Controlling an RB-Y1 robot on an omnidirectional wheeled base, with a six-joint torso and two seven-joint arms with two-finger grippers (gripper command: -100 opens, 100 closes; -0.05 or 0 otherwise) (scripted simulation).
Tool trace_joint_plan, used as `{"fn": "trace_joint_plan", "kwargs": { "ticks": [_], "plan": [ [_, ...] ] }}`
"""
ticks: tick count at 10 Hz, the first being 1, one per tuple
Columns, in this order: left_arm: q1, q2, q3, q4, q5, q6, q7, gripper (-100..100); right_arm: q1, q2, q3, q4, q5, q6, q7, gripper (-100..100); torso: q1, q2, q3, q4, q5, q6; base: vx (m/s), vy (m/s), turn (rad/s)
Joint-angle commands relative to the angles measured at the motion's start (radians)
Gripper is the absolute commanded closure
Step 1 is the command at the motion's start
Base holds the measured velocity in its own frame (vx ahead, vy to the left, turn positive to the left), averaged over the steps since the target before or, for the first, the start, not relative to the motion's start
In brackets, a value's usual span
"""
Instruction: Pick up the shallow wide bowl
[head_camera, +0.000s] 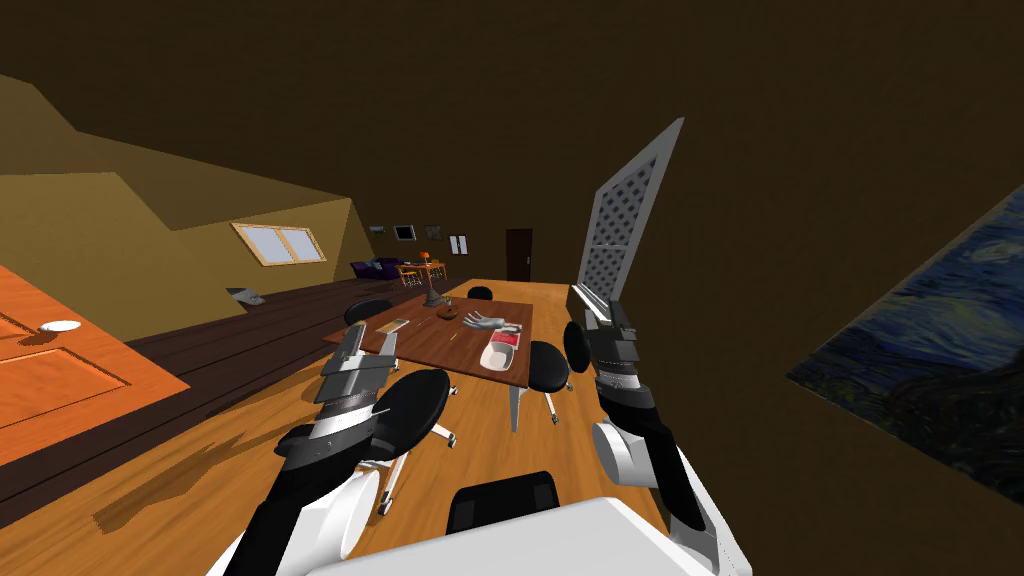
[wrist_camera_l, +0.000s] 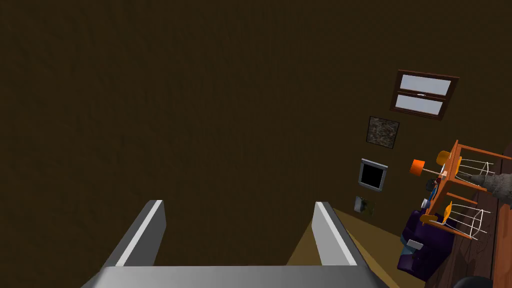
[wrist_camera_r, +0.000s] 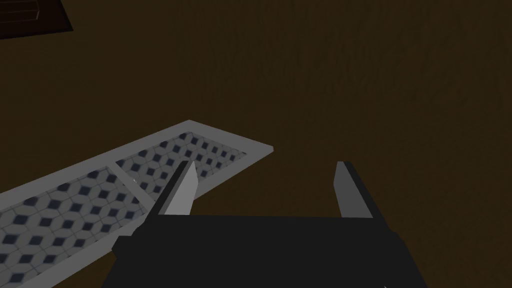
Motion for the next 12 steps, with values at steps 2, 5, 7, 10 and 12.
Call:
{"fn": "trace_joint_plan", "kwargs": {
  "ticks": [2, 5, 7, 10, 12],
  "plan": [
    [-0.013, 0.064, -0.006, 0.027, 0.008, 0.029, -0.006, -100, 0.0, 0.0, 0.0, 0.0, 0.0, 0.0, 0.0, 0, 0.0, 0.0, 0.0, 0.0, 0.0, 0.0, 0.01, -0.006, -0.035],
    [-0.042, 0.118, -0.018, 0.088, 0.026, 0.095, -0.019, -100, 0.0, 0.0, 0.0, 0.0, 0.0, 0.0, 0.0, 0, 0.0, -0.002, -0.001, 0.0, 0.0, 0.0, 0.022, -0.011, -0.049],
    [-0.061, 0.132, -0.027, 0.126, 0.038, 0.137, -0.027, -100, 0.0, 0.0, 0.0, 0.0, 0.0, 0.0, 0.0, 0, -0.001, -0.002, -0.001, -0.001, 0.0, 0.0, 0.031, -0.016, -0.061],
    [-0.093, 0.141, -0.04, 0.19, 0.057, 0.209, -0.041, -100, 0.0, 0.0, 0.0, 0.0, 0.0, 0.0, 0.0, 0, 0.0, -0.002, -0.001, -0.001, 0.0, 0.0, 0.027, -0.008, -0.063],
    [-0.116, 0.145, -0.05, 0.236, 0.071, 0.261, -0.051, -100, 0.0, 0.0, 0.0, 0.0, 0.0, 0.0, 0.0, 0, -0.001, -0.002, -0.001, -0.001, 0.0, 0.0, 0.031, -0.015, -0.068]
  ]
}}
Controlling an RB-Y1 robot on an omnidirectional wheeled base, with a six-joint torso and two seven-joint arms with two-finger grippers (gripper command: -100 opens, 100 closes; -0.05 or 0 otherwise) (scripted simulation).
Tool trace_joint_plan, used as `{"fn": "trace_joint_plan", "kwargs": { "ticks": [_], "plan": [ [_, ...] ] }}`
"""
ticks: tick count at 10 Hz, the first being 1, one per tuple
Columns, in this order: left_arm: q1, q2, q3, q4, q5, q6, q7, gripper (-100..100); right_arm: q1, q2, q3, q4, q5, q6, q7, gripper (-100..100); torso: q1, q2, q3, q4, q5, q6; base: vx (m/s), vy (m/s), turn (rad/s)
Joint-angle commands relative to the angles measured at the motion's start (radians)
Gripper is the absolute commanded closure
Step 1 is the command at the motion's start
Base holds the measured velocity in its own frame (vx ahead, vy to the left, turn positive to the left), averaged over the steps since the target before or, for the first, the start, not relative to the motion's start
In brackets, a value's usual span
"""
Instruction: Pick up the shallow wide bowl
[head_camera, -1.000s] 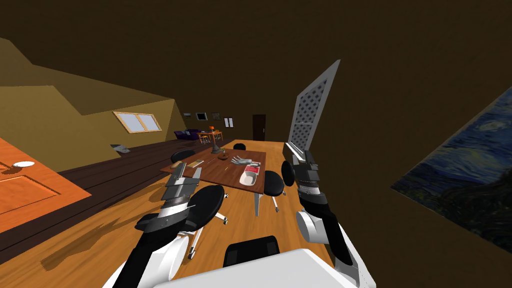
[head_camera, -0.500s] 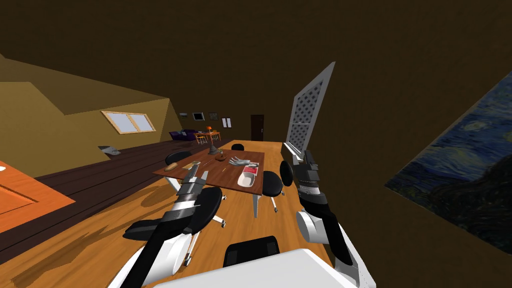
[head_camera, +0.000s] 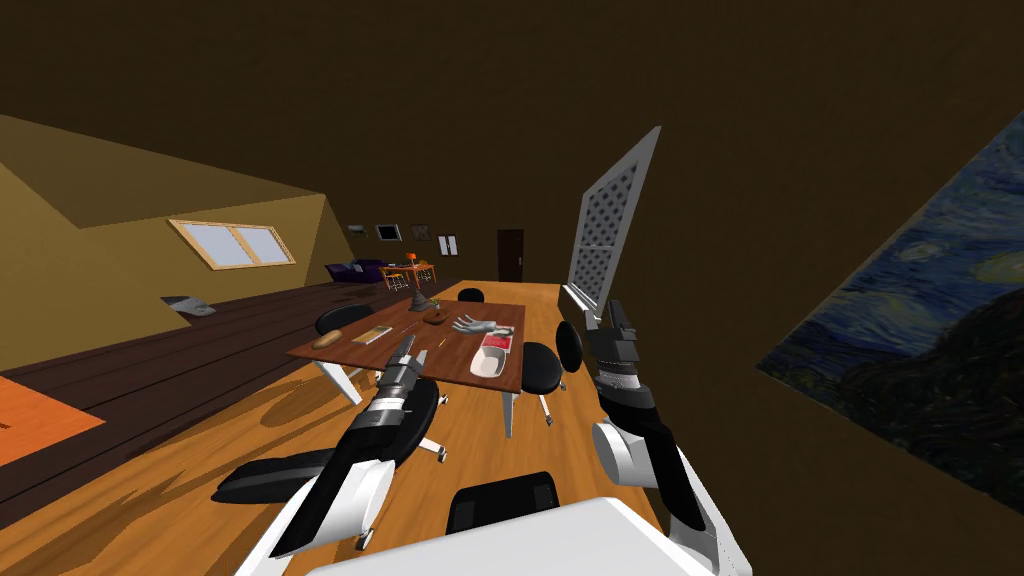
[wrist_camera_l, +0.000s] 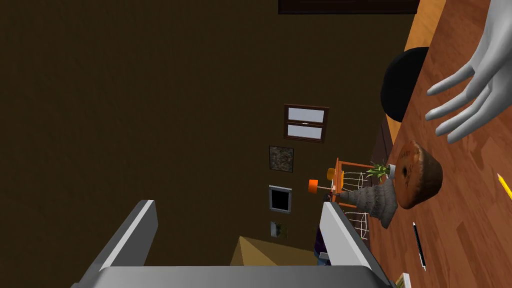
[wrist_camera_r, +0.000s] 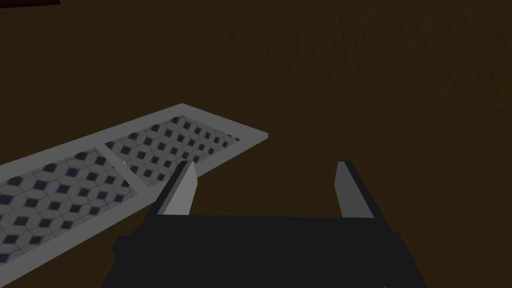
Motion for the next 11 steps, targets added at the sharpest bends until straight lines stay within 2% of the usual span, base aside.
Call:
{"fn": "trace_joint_plan", "kwargs": {
  "ticks": [1, 2, 8, 9, 11],
  "plan": [
    [-0.025, 0.006, -0.004, 0.043, 0.014, 0.048, -0.007, -100, 0.0, 0.0, 0.0, 0.0, 0.0, 0.0, 0.0, 0, 0.0, 0.0, 0.0, 0.0, 0.0, 0.0, 0.028, -0.014, -0.066],
    [-0.025, 0.006, -0.004, 0.043, 0.014, 0.048, -0.007, -100, 0.0, 0.0, 0.0, 0.0, 0.0, 0.0, 0.0, 0, 0.0, 0.0, 0.0, 0.0, 0.0, 0.0, 0.02, -0.008, -0.018],
    [-0.102, 0.016, -0.037, 0.199, 0.061, 0.219, -0.04, -100, 0.0, 0.0, 0.0, 0.0, 0.0, 0.0, 0.0, 0, 0.0, 0.0, 0.0, 0.0, 0.0, 0.0, 0.029, -0.012, -0.069],
    [-0.102, 0.016, -0.037, 0.2, 0.061, 0.219, -0.04, -100, 0.0, 0.0, 0.0, 0.0, 0.0, 0.0, 0.0, 0, 0.0, 0.0, 0.0, 0.0, 0.0, 0.0, 0.027, -0.009, -0.021],
    [-0.129, 0.016, -0.049, 0.256, 0.077, 0.277, -0.052, -100, 0.0, 0.0, 0.0, 0.0, 0.0, 0.0, 0.0, 0, 0.001, 0.001, 0.0, 0.0, 0.0, 0.0, 0.023, -0.007, -0.064]
  ]
}}
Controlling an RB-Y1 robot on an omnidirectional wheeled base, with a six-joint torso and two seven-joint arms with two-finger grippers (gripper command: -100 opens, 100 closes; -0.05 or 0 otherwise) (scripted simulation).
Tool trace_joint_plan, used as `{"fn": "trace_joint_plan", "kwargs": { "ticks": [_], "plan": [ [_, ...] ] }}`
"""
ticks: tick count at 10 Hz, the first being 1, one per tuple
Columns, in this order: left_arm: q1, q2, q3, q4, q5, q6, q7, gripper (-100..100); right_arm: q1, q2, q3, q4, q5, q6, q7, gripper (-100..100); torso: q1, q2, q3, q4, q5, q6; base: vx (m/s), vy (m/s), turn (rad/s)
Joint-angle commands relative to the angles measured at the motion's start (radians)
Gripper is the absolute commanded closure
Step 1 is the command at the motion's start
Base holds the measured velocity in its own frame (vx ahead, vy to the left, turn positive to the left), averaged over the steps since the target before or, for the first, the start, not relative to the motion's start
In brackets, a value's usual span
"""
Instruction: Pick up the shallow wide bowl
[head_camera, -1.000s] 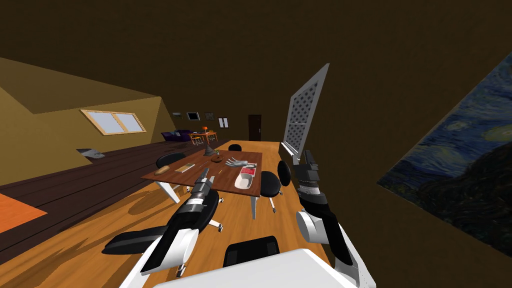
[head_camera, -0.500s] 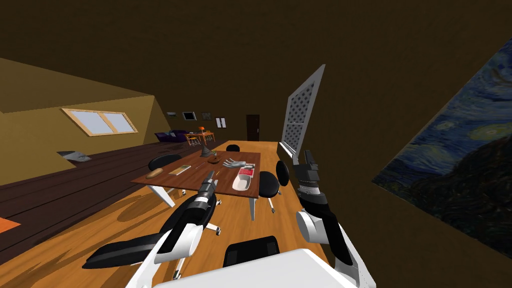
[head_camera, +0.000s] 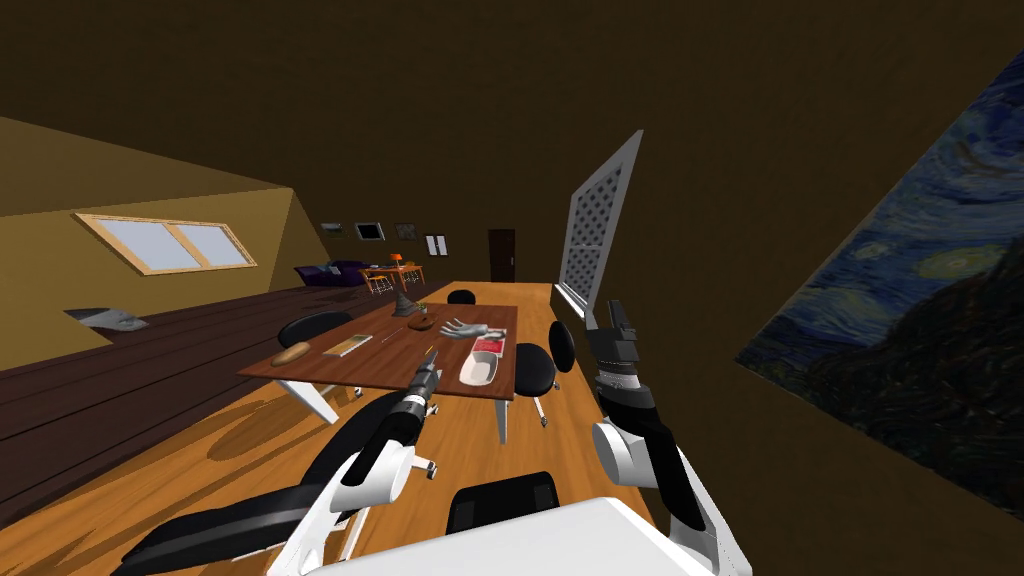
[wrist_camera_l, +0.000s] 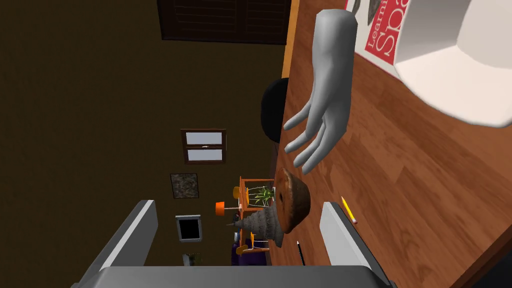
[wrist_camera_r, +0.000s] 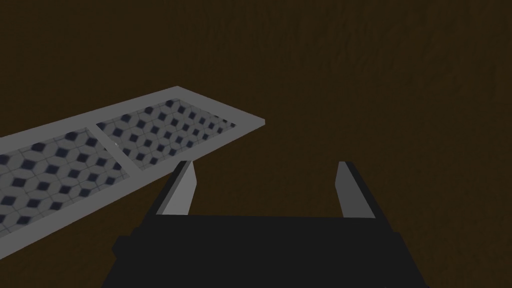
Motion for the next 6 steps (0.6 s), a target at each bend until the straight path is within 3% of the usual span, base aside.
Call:
{"fn": "trace_joint_plan", "kwargs": {
  "ticks": [1, 6],
  "plan": [
    [-0.019, -0.003, -0.01, 0.04, 0.012, 0.05, -0.011, -100, 0.0, 0.0, 0.0, 0.0, 0.0, 0.0, 0.0, 0, 0.0, 0.0, 0.0, 0.0, 0.0, 0.0, 0.033, -0.012, -0.077],
    [-0.073, -0.01, -0.033, 0.155, 0.044, 0.176, -0.034, -100, 0.0, 0.0, 0.0, 0.0, 0.0, 0.0, 0.0, 0, 0.0, 0.0, 0.0, 0.0, 0.0, 0.0, 0.03, -0.009, -0.06]
  ]
}}
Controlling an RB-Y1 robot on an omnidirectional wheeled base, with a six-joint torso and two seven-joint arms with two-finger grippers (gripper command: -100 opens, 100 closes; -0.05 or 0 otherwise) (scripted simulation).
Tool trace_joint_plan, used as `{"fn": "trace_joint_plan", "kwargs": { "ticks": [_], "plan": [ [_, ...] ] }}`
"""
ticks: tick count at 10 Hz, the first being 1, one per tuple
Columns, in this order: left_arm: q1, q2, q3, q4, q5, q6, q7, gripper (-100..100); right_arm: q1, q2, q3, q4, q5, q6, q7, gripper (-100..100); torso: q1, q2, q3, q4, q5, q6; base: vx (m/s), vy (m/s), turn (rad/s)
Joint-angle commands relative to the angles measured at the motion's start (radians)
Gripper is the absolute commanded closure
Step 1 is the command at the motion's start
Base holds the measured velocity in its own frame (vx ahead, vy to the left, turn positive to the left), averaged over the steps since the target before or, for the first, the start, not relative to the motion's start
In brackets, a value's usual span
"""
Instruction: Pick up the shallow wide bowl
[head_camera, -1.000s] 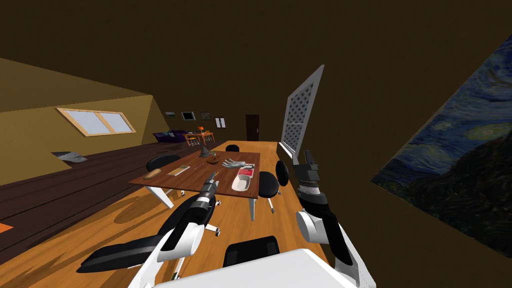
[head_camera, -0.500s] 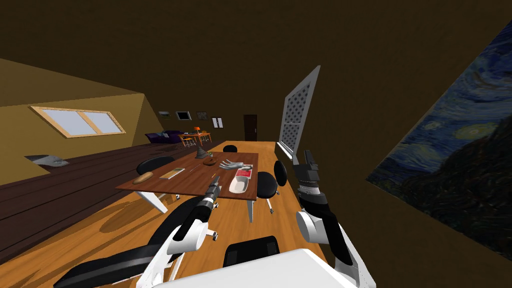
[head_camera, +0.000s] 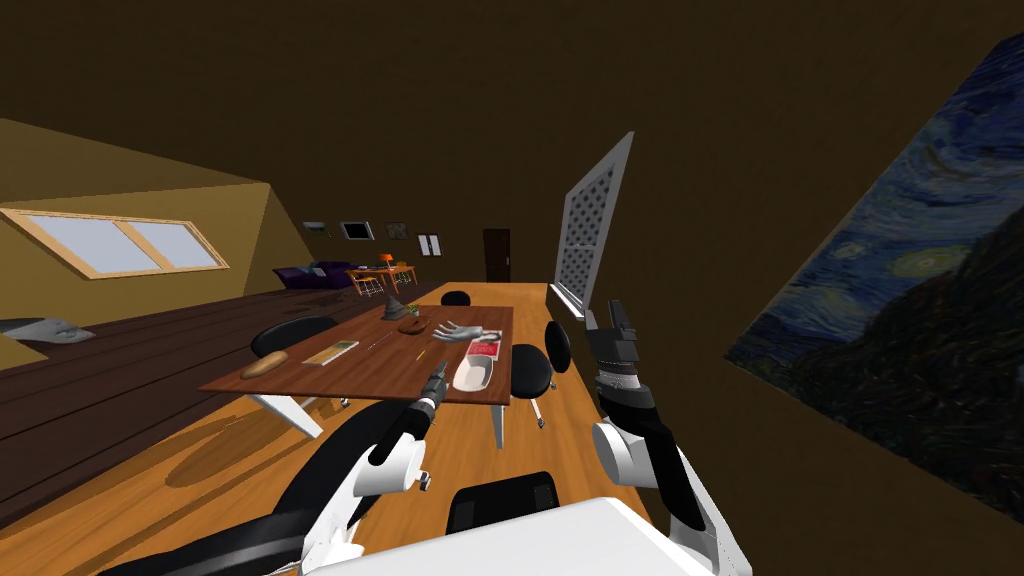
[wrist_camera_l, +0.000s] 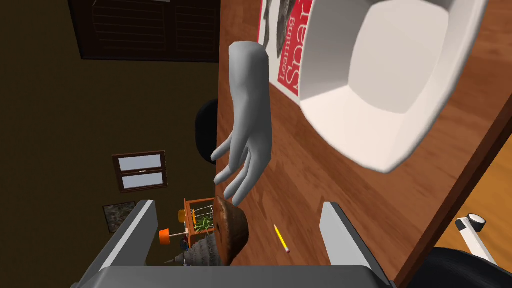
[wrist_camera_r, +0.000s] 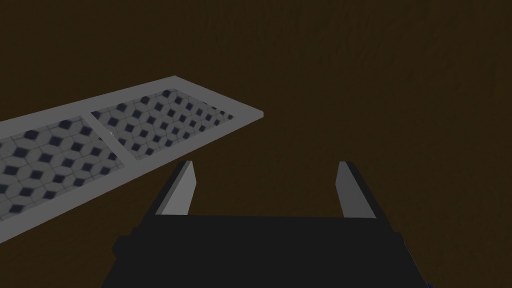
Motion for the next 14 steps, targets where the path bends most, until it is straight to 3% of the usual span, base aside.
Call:
{"fn": "trace_joint_plan", "kwargs": {
  "ticks": [1, 9, 14],
  "plan": [
    [-0.018, -0.005, -0.009, 0.041, 0.011, 0.05, -0.01, -100, 0.0, 0.0, 0.0, 0.0, 0.0, 0.0, 0.0, 0, 0.0, 0.0, 0.0, 0.0, 0.0, 0.0, 0.032, -0.006, -0.076],
    [-0.097, 0.0, -0.043, 0.21, 0.058, 0.225, -0.045, -100, 0.0, 0.0, 0.0, 0.0, 0.0, 0.0, 0.0, 0, 0.0, 0.0, 0.0, 0.0, 0.0, 0.0, 0.028, -0.008, -0.055],
    [-0.131, 0.024, -0.057, 0.281, 0.079, 0.3, -0.059, -100, 0.0, 0.0, 0.0, 0.0, 0.0, 0.0, 0.0, 0, 0.0, 0.001, 0.0, 0.0, 0.0, 0.0, 0.021, -0.004, -0.04]
  ]
}}
